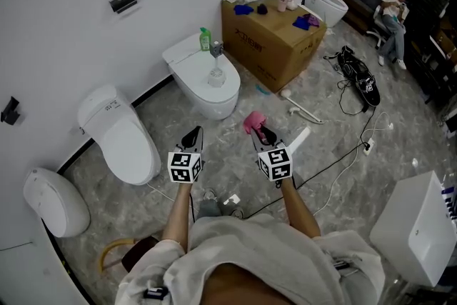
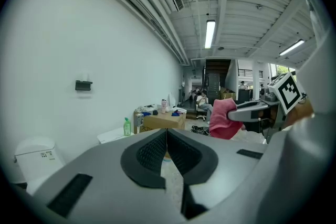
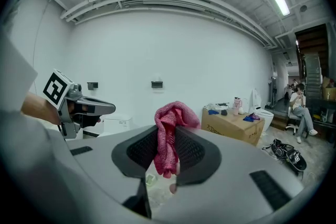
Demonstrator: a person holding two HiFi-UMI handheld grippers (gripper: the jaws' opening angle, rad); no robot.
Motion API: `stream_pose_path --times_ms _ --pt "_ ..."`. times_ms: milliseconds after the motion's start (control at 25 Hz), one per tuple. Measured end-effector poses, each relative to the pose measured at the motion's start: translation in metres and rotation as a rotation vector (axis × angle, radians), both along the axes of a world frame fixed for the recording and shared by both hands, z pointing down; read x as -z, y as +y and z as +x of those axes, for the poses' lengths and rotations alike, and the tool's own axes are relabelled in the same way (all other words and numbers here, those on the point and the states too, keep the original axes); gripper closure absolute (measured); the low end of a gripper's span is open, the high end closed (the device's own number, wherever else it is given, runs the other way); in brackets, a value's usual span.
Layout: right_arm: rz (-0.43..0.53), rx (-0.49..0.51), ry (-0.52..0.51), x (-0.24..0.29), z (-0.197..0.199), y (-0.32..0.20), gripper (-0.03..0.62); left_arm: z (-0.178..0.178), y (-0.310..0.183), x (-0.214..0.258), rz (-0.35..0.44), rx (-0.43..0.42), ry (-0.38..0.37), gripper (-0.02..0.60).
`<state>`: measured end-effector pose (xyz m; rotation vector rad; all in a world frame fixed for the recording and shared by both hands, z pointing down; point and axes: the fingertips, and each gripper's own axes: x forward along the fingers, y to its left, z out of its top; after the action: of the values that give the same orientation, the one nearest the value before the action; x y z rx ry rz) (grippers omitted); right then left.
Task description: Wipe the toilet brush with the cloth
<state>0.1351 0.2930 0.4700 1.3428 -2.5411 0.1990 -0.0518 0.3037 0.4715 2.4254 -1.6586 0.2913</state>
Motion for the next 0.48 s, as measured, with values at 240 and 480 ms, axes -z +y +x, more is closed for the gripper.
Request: stream_pose_path --times_ms 240,480 --pt "-0.008 0.004 0.004 -0.002 -0.007 -0.030 0.493 -0.004 -0.029 -0.004 -0.009 -0.002 0.004 0.561" --pt "-0.016 -0.009 0.022 -0.011 -0.023 -0.076 0.493 -0.016 -0.083 -0.014 -0.011 -0.022 0.025 0.561"
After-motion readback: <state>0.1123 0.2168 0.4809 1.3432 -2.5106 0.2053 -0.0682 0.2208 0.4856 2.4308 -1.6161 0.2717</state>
